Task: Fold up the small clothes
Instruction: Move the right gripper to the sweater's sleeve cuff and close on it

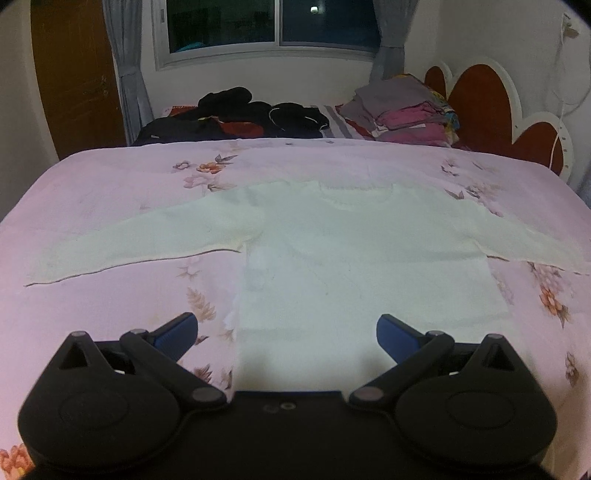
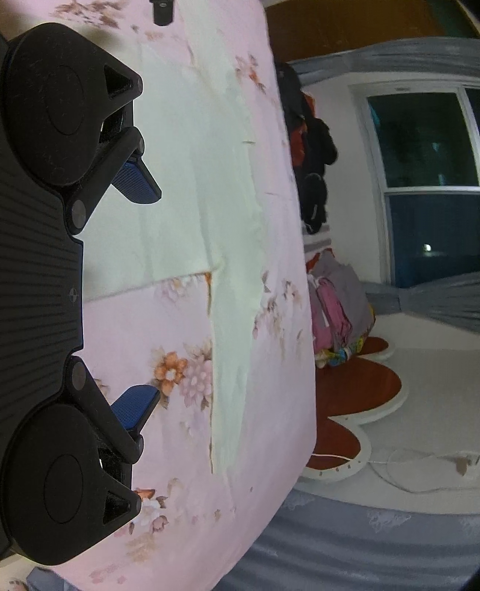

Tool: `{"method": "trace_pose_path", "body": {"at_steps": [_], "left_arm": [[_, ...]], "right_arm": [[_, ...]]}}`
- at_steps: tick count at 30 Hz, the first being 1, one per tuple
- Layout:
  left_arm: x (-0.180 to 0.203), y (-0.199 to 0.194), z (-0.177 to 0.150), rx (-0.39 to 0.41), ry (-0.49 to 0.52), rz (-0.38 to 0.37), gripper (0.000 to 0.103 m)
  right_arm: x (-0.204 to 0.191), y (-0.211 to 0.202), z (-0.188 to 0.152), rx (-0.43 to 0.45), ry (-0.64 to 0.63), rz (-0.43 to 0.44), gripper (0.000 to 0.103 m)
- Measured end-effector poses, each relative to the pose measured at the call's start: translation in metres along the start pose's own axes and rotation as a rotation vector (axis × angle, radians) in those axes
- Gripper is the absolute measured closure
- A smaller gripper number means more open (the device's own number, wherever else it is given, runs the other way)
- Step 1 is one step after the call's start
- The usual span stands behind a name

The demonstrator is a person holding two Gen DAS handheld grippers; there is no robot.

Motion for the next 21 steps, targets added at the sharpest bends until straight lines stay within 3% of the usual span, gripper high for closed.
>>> {"method": "trace_pose_path", "body": {"at_steps": [8, 16, 17, 18, 19, 20, 21], "left_arm": [[0.015, 0.039, 0.008, -0.054, -0.04, -0.01, 0.0], [0.04, 0.082, 0.018, -0.072, -0.055, 0.059, 0.0], [0.044, 0.087, 0.018, -0.077, -0.053, 0.067, 0.0], [0.047, 0.091, 0.018, -0.081, -0.051, 0.072, 0.001], [0.052, 0.095, 0.019, -0.083, -0.046, 0.072, 0.001], [0.055, 0.098, 0.02, -0.086, -0.042, 0.071, 0.002], [0.059, 0.101, 0.021, -0.089, -0.039, 0.072, 0.002]], "right_arm": [[0.053, 0.054, 0.027, 0.012, 0.027, -0.017, 0.0], [0.133, 0.134, 0.04, -0.04, 0.102, -0.045, 0.001], [0.146, 0.145, 0.04, -0.054, 0.127, -0.047, 0.004], [0.157, 0.155, 0.039, -0.07, 0.14, -0.06, 0.027], [0.169, 0.165, 0.038, -0.091, 0.155, -0.075, 0.039], [0.183, 0.176, 0.036, -0.109, 0.183, -0.087, 0.046], [0.196, 0.184, 0.035, -0.121, 0.205, -0.098, 0.046]]}}
Point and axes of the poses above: each gripper's, at about its wrist camera, not at the fingertips, and y roughly the way its jaws point, x to its right, z to its top, the point moved 10 cm from there along y, roughly the way its jaws point, and after that the axes turned 1 degree about x, right-handed, at the moved point
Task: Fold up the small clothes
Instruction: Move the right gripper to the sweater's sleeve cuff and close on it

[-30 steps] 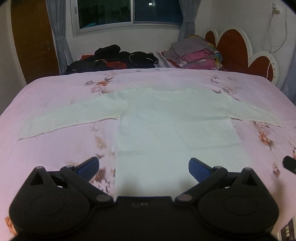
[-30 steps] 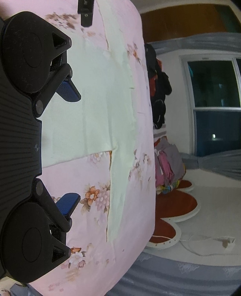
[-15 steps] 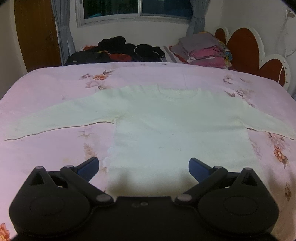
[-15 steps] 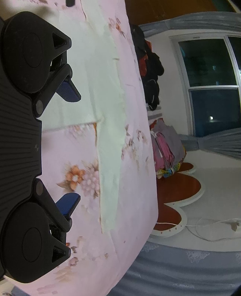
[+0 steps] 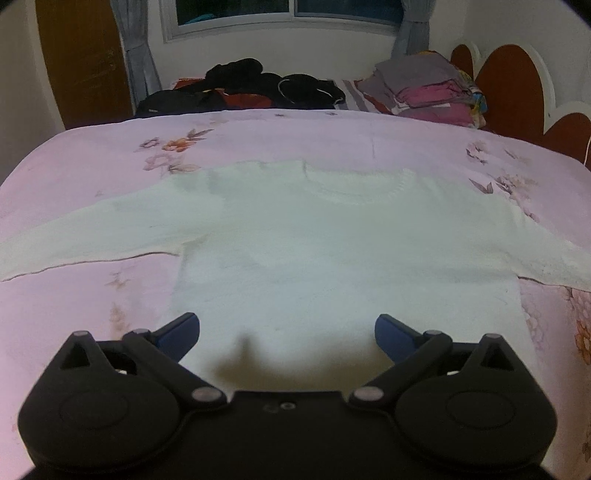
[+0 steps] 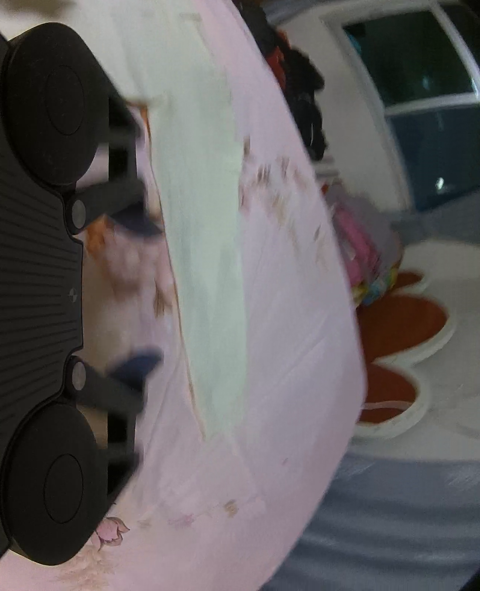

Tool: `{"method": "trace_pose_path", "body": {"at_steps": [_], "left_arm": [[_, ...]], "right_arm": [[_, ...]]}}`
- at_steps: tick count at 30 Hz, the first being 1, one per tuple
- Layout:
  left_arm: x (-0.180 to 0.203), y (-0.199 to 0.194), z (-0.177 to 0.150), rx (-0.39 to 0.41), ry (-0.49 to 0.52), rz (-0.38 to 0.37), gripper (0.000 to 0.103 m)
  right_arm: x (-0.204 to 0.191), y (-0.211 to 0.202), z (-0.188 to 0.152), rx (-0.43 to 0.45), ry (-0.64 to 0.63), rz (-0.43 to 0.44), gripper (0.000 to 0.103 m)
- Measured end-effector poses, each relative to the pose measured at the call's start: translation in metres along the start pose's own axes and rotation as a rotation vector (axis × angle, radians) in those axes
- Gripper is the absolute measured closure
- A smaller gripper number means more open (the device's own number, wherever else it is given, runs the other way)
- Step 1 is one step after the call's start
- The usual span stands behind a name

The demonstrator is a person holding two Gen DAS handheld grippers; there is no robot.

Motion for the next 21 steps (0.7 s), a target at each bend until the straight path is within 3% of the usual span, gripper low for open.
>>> {"method": "trace_pose_path", "body": {"at_steps": [7, 17, 20, 21], "left_arm": [[0.012, 0.012, 0.005, -0.003, 0.012, 0.043, 0.002], [0.013, 0.021, 0.006, -0.023, 0.022, 0.088, 0.007], [0.01, 0.019, 0.005, -0.029, 0.019, 0.085, 0.013], [0.009, 0.019, 0.005, -0.031, 0.018, 0.083, 0.014]], "right_arm": [[0.053, 0.05, 0.012, -0.059, 0.118, -0.04, 0.046], [0.073, 0.085, 0.025, -0.037, 0.225, -0.007, 0.047], [0.075, 0.092, 0.03, -0.015, 0.222, -0.024, 0.082], [0.075, 0.093, 0.031, -0.013, 0.225, -0.025, 0.089]]}}
Point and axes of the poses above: each gripper's, at about its wrist camera, not at the fingertips, and y roughly the way its jaws point, x to its right, z to its top, the point moved 10 cm from there along y, roughly the way its jaws point, and after that the axes turned 1 degree about x, right-handed, at the moved point
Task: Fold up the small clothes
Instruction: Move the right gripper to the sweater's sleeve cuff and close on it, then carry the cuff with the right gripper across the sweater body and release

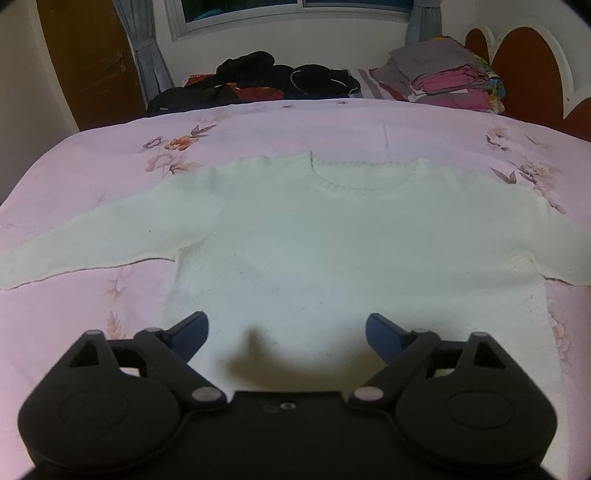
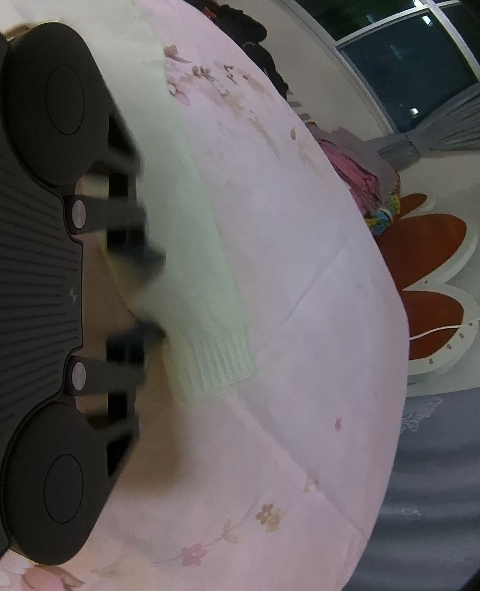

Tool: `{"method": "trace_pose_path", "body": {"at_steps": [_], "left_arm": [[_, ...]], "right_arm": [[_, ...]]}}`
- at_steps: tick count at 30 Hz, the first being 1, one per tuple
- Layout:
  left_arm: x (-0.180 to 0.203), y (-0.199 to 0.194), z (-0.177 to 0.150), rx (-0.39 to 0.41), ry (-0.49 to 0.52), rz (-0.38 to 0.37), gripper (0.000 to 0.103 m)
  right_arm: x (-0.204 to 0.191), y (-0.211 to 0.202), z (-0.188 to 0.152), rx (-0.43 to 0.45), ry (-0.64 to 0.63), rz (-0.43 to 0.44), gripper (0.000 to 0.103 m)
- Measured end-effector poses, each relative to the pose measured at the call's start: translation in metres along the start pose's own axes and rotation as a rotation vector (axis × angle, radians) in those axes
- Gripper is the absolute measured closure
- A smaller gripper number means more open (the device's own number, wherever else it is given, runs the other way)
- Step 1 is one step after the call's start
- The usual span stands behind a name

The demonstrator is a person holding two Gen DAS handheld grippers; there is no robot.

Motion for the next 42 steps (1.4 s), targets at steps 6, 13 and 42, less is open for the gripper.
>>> {"method": "trace_pose_path", "body": {"at_steps": [6, 13, 42], "left_arm": [[-0.009, -0.003, -0.001, -0.006, -0.028, -0.014, 0.018], [-0.025, -0.013, 0.001, 0.015, -0.052, -0.022, 0.018], [-0.13, 0.003, 0.013, 0.048, -0.086, -0.229, 0.013]], "right_arm": [[-0.018, -0.007, 0.01, 0.053, -0.036, 0.022, 0.097], [-0.101, -0.055, 0.019, 0.168, -0.216, 0.168, 0.097], [-0.431, -0.127, -0.216, -0.008, -0.537, 0.504, 0.032]]}}
Point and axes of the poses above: each gripper's, at about its wrist camera, not at the fingertips, and y roughly the way its jaws point, x to its right, z to its top, the point moved 10 cm from there along y, roughly the way its jaws point, and after that the axes turned 1 degree about x, right-handed, at the moved point
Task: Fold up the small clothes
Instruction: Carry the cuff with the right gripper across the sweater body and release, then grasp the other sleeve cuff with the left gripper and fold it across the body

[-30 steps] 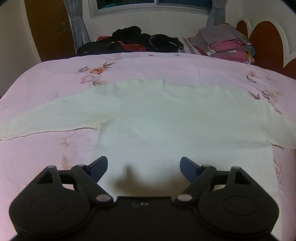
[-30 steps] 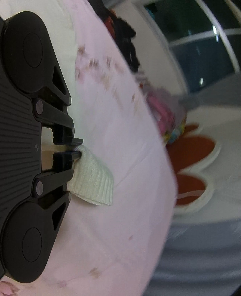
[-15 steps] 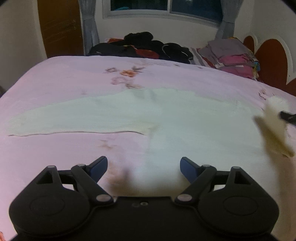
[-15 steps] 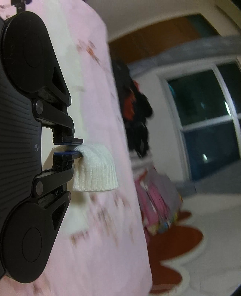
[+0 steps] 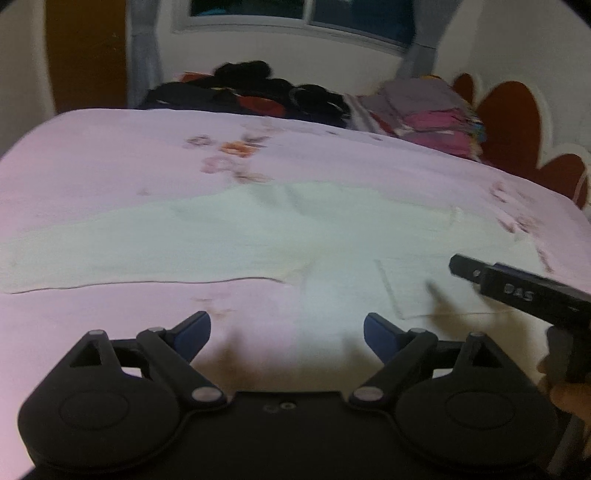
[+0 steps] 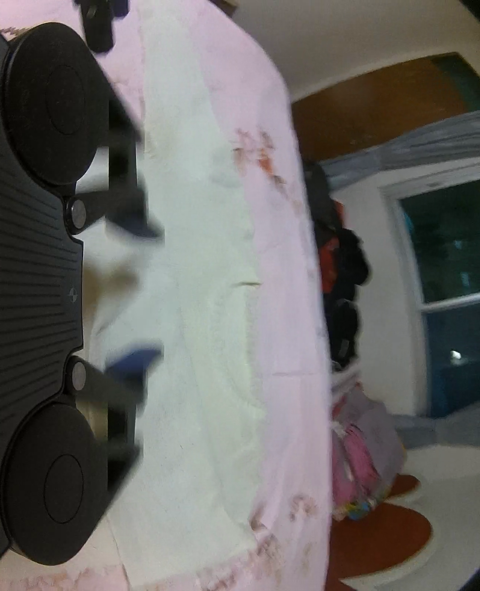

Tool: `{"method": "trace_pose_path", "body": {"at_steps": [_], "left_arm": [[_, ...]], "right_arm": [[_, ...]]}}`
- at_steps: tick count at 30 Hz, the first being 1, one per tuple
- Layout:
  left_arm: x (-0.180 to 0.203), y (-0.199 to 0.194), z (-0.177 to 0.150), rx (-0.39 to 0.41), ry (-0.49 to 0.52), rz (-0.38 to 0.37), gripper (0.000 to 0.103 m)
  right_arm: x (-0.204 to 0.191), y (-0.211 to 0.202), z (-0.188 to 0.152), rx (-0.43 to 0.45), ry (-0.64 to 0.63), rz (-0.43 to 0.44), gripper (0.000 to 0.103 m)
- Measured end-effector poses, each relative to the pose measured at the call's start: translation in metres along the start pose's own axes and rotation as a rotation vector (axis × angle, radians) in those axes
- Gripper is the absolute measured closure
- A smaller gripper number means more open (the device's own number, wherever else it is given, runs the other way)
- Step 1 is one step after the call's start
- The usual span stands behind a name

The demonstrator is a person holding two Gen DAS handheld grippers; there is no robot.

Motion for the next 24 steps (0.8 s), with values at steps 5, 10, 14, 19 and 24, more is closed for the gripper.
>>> {"method": "trace_pose_path", "body": {"at_steps": [5, 10, 14, 19, 24], "left_arm": [[0.046, 0.036, -0.006, -0.086, -0.005, -0.117, 0.019], [0.079, 0.078, -0.009, -0.137, -0.023, -0.143, 0.047], [0.087, 0.101, -0.01, -0.158, -0.073, -0.126, 0.048], [0.098, 0.108, -0.003, -0.11, -0.131, -0.14, 0.07], [0.107, 0.11, 0.006, -0.08, -0.16, -0.167, 0.095]], "right_arm": [[0.05, -0.036, -0.004, 0.003, -0.001, -0.115, 0.032], [0.11, -0.05, -0.025, -0.029, 0.045, -0.186, 0.032], [0.142, -0.051, -0.042, -0.06, 0.059, -0.209, 0.032], [0.167, -0.053, -0.047, -0.067, 0.073, -0.208, 0.032], [0.177, -0.048, -0.048, -0.079, 0.065, -0.205, 0.032]]}}
Point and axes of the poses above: each gripper's, at about its wrist camera, not at the fingertips, and y roughly the way its jaws point, x to its right, z to its top, the point moved 10 cm from there along y, roughly the way its jaws point, and after that the axes turned 1 degree about x, right-handed, at the moved point
